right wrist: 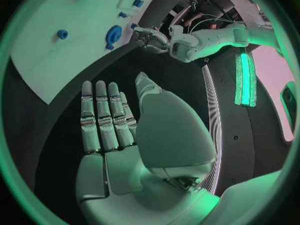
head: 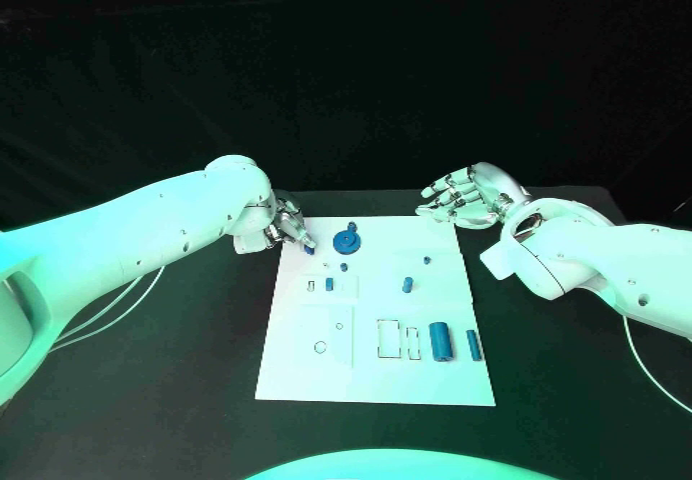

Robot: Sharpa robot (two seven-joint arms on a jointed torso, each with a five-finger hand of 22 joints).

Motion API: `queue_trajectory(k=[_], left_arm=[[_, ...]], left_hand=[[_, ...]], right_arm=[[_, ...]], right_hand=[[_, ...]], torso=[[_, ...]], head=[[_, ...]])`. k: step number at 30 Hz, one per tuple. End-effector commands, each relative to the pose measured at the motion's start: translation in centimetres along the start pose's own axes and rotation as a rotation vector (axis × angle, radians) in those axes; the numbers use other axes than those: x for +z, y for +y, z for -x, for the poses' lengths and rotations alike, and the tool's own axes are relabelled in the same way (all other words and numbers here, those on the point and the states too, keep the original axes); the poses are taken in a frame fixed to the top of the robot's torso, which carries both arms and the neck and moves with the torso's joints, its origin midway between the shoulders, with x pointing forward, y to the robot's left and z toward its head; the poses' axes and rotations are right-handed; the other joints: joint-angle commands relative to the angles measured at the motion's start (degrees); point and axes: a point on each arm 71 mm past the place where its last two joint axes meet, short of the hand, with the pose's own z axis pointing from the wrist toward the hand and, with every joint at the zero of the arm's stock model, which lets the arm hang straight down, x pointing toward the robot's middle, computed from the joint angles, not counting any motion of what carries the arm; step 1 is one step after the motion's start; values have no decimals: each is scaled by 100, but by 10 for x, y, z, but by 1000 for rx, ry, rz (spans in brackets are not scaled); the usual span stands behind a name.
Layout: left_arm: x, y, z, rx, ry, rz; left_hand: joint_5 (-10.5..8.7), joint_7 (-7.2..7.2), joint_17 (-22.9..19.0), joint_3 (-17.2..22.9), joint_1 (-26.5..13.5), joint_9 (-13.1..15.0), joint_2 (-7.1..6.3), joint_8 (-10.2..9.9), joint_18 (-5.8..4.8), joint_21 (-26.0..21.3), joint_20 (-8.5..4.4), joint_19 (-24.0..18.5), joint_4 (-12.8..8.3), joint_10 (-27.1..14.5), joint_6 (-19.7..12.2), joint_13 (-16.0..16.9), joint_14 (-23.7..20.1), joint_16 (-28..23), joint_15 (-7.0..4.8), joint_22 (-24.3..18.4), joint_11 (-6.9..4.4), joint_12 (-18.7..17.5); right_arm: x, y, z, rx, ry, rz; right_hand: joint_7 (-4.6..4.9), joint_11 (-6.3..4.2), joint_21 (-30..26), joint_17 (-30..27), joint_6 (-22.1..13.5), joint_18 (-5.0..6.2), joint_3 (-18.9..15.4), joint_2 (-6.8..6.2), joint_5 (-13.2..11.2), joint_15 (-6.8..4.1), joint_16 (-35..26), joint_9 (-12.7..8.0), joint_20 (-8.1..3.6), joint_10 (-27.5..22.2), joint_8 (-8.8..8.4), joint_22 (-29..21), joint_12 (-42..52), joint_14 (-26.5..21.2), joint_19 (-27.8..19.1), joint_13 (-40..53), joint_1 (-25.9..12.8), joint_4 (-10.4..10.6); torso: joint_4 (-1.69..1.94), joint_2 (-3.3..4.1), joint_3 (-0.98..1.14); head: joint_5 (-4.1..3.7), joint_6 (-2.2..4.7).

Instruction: Assemble the parts on the task board

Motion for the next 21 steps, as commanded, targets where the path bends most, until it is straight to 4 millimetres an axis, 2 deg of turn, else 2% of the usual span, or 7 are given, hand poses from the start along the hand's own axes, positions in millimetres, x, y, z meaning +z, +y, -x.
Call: queue_trajectory(k=[1, 6, 13, 21], left_arm=[[-6, -2, -1, -49, -18, -28], [-18, 1, -6, -46, -33, -45], [-36, 2, -17, -24, -49, -76], [-44, 1, -25, -23, -88, -94]], left_hand=[[217, -26, 1154, 945, -77, 238, -38, 39, -25, 58, -11, 86, -924, 102, 76, 54, 452, 47, -60, 78, -22, 53], [352, -56, 1239, 973, -135, 239, -93, 43, -50, 118, -33, 174, -964, 199, 144, 120, 489, 83, -89, 184, -52, 80], [398, -69, 1253, 990, -155, 239, -112, 45, -58, 139, -43, 206, -975, 242, 174, 154, 496, 88, -101, 221, -65, 95], [463, -90, 1277, 1038, -189, 246, -146, 57, -75, 180, -60, 267, -988, 309, 217, 215, 507, 98, -122, 293, -86, 127]], right_arm=[[0, 0, 1, 6, -8, 18], [0, -2, 3, 12, -15, 14], [1, -5, 6, 17, -23, 8], [0, -7, 5, 21, -24, 7]], right_hand=[[66, 37, -11, -43, -25, 74, -6, -45, -4, 42, -46, -12, 17, -42, -32, -70, -36, -24, -54, -43, -12, -52], [91, 71, -8, -144, -41, 73, -19, -31, -3, 75, -122, -27, 46, -142, -63, -220, -92, -76, -103, -154, 1, -73], [95, 83, -15, -229, -56, 69, -29, -22, -4, 98, -165, -37, 69, -166, -86, -329, -106, -127, -165, -219, 9, -89], [105, 93, -13, -270, -74, 70, -37, -19, -4, 109, -174, -44, 81, -189, -102, -382, -116, -149, -200, -243, 8, -95]], torso=[[27, -24, -19], [65, -46, -39], [75, -48, -60], [77, -53, -54]], head=[[10, -10], [-5, -18], [16, -28], [73, -56]])
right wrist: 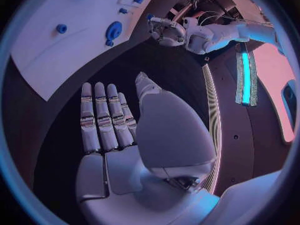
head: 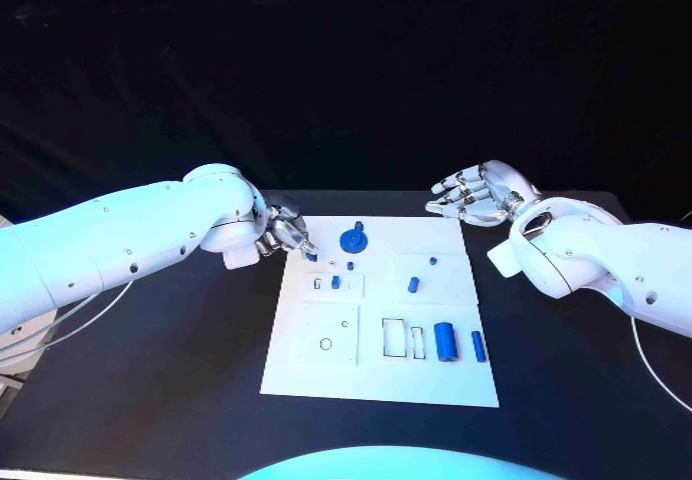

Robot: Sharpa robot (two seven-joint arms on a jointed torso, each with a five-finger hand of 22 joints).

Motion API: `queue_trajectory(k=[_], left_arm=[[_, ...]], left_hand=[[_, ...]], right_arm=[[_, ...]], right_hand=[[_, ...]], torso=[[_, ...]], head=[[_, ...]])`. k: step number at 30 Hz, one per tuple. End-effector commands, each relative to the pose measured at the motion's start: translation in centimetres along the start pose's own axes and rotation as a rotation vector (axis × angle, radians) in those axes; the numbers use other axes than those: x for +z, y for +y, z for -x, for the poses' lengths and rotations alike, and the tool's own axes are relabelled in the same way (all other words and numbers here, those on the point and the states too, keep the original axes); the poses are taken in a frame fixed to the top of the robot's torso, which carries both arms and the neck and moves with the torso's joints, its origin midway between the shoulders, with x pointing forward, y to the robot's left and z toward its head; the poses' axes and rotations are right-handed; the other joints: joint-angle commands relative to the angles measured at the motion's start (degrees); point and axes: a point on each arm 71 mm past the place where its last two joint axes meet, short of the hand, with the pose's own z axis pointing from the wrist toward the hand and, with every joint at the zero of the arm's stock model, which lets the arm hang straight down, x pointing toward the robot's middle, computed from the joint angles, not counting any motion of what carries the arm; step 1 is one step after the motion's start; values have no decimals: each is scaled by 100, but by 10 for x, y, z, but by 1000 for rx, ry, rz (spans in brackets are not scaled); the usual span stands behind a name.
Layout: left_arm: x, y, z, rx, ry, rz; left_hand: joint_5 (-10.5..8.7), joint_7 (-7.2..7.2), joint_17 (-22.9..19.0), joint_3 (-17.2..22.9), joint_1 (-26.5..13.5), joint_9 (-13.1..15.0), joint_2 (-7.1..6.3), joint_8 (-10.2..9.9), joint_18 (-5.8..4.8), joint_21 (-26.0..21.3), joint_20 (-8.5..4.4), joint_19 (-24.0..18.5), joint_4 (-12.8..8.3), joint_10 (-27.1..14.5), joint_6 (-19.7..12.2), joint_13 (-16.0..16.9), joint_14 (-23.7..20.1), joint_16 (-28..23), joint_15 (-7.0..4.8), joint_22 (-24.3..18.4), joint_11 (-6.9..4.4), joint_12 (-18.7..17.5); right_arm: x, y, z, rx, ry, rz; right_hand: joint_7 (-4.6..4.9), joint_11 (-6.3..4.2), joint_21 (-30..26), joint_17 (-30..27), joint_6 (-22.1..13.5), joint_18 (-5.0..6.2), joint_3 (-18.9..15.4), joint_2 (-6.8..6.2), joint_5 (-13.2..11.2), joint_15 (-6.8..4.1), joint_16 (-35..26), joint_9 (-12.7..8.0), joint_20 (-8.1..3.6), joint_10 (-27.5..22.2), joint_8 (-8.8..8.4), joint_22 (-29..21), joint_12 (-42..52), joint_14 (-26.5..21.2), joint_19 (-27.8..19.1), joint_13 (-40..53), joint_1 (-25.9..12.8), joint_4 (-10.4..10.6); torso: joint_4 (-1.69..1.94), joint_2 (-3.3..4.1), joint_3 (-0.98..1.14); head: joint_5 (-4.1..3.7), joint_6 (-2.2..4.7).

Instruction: Assemble the parts on the task board

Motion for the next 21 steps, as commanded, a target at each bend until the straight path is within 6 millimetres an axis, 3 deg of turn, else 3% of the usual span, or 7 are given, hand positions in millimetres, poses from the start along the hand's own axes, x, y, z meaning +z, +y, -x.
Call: queue_trajectory(k=[1, 5, 9, 21], left_arm=[[-1, -2, -1, -10, -57, 1], [0, -2, -10, 17, -51, -9], [1, -2, -20, 49, -30, -11], [6, 3, -35, 88, 9, 6]], left_hand=[[35, -38, 1281, 1048, -43, 248, -3, 25, -79, 33, -3, 57, -992, 59, 83, 19, 516, 32, -36, 83, 7, 32], [42, -41, 1285, 1054, -47, 249, -10, 27, -80, 36, -5, 61, -995, 63, 89, 19, 518, 34, -39, 87, 4, 32], [50, -44, 1288, 1060, -52, 251, -21, 29, -80, 36, -8, 61, -999, 66, 94, 16, 519, 35, -42, 86, 1, 30], [58, -48, 1299, 1068, -54, 252, -36, 30, -81, 39, -12, 66, -1008, 76, 100, 24, 523, 40, -45, 91, -3, 33]], right_arm=[[0, 1, -1, 6, 0, 21], [-1, 1, -1, 7, 1, 19], [-1, 1, -1, 8, 2, 19], [-1, 1, -1, 9, 3, 18]], right_hand=[[74, -7, -13, -11, -44, 70, -6, -19, -4, 3, -28, -7, 10, -49, -39, -10, -21, -45, -50, -11, 7, -30], [78, -3, -13, -23, -48, 69, -9, -18, -4, 7, -29, -9, 14, -56, -43, -26, -24, -52, -60, -16, 3, -29], [81, 0, -13, -30, -50, 70, -11, -17, -4, 9, -29, -10, 17, -61, -45, -35, -26, -54, -66, -18, 1, -29], [83, 1, -13, -34, -51, 69, -13, -16, -4, 10, -28, -10, 18, -62, -47, -40, -26, -55, -70, -19, 0, -29]], torso=[[0, 0, 0], [3, 5, -6], [-12, 6, 11], [-10, 7, 14]], head=[[18, -14], [9, -21], [25, -22], [26, -63]])
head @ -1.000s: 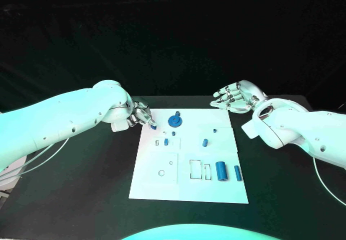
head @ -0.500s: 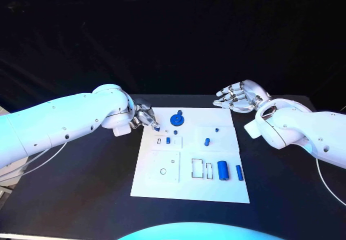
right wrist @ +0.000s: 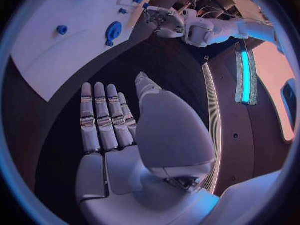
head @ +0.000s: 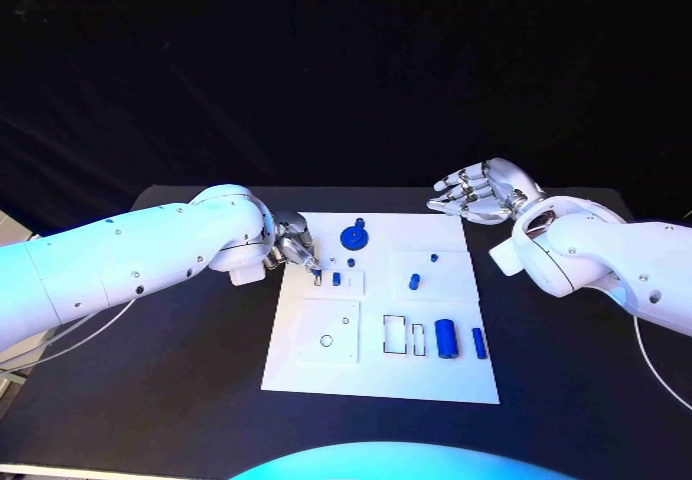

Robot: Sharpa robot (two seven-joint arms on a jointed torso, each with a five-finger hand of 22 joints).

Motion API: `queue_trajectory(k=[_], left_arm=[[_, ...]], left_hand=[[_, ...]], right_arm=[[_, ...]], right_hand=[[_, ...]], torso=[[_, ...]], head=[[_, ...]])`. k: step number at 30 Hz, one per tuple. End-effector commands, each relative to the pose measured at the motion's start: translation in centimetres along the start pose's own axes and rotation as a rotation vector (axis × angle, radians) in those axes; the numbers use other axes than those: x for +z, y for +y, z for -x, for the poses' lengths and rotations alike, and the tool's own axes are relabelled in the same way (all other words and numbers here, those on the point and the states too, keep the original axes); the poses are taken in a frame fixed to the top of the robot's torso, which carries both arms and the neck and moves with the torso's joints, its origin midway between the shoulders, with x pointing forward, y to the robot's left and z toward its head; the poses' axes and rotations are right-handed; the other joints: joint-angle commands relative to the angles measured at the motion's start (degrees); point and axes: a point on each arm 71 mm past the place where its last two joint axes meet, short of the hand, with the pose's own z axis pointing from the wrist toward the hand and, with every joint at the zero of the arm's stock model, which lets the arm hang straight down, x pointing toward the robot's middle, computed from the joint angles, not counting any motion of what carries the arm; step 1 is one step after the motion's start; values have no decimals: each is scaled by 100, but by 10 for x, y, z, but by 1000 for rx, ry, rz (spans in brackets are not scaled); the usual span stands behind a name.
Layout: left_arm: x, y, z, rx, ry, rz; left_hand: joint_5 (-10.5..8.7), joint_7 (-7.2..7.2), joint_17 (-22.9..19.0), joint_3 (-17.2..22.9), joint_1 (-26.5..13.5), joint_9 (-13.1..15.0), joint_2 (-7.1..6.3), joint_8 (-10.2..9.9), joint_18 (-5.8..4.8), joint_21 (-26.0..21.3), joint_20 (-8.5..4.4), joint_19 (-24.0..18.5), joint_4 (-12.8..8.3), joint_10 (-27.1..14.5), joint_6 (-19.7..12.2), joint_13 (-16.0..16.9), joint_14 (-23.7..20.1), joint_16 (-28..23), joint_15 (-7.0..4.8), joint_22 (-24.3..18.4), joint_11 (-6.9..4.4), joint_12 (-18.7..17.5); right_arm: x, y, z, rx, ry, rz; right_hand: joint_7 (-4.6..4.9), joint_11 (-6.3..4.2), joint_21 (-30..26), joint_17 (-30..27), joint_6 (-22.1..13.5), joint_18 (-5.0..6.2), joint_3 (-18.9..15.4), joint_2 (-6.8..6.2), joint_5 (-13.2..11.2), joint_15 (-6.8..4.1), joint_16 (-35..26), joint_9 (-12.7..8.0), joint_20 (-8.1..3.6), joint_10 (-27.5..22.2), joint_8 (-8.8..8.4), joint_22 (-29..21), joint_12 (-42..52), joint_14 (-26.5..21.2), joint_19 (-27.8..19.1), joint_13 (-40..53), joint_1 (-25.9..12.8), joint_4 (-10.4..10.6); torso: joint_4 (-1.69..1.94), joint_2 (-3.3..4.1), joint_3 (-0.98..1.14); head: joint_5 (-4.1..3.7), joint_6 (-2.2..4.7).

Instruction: Assemble the parts on the task board

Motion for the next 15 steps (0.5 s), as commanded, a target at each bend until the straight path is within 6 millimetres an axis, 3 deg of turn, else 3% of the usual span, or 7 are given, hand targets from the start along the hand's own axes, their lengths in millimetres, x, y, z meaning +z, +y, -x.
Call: queue_trajectory(k=[1, 15], left_arm=[[0, 0, -3, 32, 5, 5], [4, 4, -10, 62, 19, 17]], left_hand=[[59, -23, 1305, 1065, -27, 253, -10, 41, -84, 47, 4, 56, -1027, 51, 82, 20, 525, 20, -50, 105, -10, 38], [154, -34, 1311, 1093, -58, 257, -43, 43, -86, 52, -9, 64, -1030, 79, 105, 33, 529, 22, -61, 113, -21, 38]], right_arm=[[0, 1, -1, 1, 4, 16], [0, 2, -2, 1, 8, 17]], right_hand=[[83, 11, -13, -10, -51, 70, -13, -16, -4, -10, -28, -6, -3, -33, -25, -5, -27, -35, -50, -7, 0, -29], [85, 12, -12, -21, -46, 71, -17, -13, -4, -9, -25, -6, 1, -31, -24, -22, -24, -33, -60, -8, -6, -26]], torso=[[4, 3, -1], [6, -3, -11]], head=[[1, -14], [2, -44]])
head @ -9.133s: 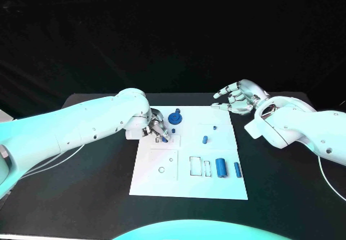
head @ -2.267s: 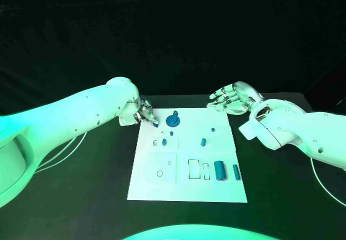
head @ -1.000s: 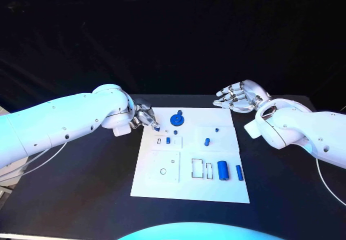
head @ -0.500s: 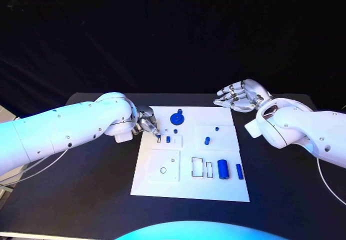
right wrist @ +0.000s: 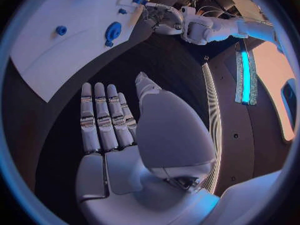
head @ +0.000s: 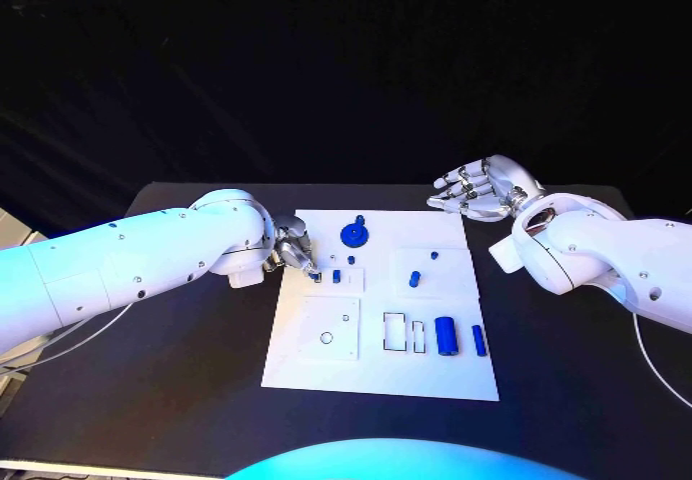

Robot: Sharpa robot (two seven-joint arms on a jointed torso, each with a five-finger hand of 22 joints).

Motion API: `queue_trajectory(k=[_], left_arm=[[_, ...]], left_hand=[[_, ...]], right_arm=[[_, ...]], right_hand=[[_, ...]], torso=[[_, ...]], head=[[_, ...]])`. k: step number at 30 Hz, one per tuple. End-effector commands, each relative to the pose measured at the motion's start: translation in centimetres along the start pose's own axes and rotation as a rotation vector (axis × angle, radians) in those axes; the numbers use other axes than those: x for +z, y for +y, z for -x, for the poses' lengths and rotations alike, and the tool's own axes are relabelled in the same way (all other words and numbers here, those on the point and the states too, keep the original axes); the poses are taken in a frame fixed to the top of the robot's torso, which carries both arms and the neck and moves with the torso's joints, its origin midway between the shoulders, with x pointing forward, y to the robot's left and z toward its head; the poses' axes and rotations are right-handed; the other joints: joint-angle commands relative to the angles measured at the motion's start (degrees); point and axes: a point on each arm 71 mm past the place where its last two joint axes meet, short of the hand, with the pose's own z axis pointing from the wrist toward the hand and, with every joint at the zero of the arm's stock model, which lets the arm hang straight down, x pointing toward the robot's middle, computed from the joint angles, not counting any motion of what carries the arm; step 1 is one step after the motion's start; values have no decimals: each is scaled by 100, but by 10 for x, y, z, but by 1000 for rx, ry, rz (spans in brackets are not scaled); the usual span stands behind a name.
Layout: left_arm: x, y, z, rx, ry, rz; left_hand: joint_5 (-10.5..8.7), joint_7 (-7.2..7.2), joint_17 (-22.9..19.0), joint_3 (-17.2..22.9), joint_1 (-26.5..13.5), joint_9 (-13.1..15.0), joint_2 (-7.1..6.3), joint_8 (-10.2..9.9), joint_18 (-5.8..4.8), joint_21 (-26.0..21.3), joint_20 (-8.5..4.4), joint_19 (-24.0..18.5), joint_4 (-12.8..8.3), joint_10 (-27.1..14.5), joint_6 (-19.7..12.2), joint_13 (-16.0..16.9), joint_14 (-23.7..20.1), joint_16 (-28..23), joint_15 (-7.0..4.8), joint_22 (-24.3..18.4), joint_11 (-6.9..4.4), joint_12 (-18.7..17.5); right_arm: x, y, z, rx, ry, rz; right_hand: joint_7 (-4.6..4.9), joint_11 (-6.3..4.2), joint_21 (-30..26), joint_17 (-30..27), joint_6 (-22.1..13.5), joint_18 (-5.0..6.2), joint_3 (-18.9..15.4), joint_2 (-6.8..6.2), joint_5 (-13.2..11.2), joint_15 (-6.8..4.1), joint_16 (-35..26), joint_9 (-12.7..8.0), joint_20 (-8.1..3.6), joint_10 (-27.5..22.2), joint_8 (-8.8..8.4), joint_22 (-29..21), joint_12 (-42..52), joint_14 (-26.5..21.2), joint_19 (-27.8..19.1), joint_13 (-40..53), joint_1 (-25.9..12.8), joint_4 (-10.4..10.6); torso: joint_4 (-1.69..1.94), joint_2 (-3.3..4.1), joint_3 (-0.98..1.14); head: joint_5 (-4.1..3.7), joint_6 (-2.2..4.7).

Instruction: Assemble the parts on the task board

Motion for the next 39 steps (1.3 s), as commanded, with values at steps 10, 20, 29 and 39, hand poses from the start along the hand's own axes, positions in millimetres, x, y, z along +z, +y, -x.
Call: queue_trajectory(k=[10, 20, 29, 39], left_arm=[[4, -1, -3, 35, 9, 3], [4, -2, -5, 44, 24, 0], [4, -4, -7, 49, 30, -3], [4, -4, -4, 35, -13, -10]], left_hand=[[32, -36, 1307, 1081, -23, 257, -10, 19, -86, 17, -12, 22, -1048, 44, 68, -13, 548, 20, -42, 112, 6, 9], [38, -36, 1303, 1085, -25, 258, -11, 18, -85, 15, -13, 18, -1048, 37, 68, -29, 547, 18, -43, 107, 6, -1], [38, -36, 1303, 1085, -25, 258, -11, 18, -85, 15, -13, 18, -1048, 37, 68, -29, 547, 18, -43, 107, 6, -1], [46, -38, 1323, 1093, -25, 259, -13, 18, -92, 31, -16, 41, -1052, 50, 71, -5, 554, 27, -45, 138, 4, 8]], right_arm=[[0, 2, -1, 0, 6, 20], [0, 1, -1, -1, 8, 17], [0, 1, 0, -1, 8, 14], [0, 1, 0, -2, 8, 14]], right_hand=[[85, 11, -11, -17, -38, 72, -17, -9, -4, -9, -23, -4, 2, -25, -20, -23, -19, -32, -63, -8, -9, -25], [83, 10, -9, -27, -28, 74, -19, -6, -4, -9, -20, -3, 3, -17, -17, -36, -14, -29, -67, -8, -9, -26], [83, 10, -9, -27, -28, 74, -19, -6, -4, -9, -20, -3, 3, -17, -17, -36, -14, -29, -67, -8, -9, -26], [82, 10, -7, -38, -19, 75, -23, -6, -4, -9, -18, -3, 5, -12, -14, -51, -10, -28, -71, -9, -12, -26]], torso=[[-8, -1, 3], [3, -5, 4], [-1, -6, 0], [6, -2, -2]], head=[[-2, -1], [-13, -12], [-9, -18], [-13, -13]])
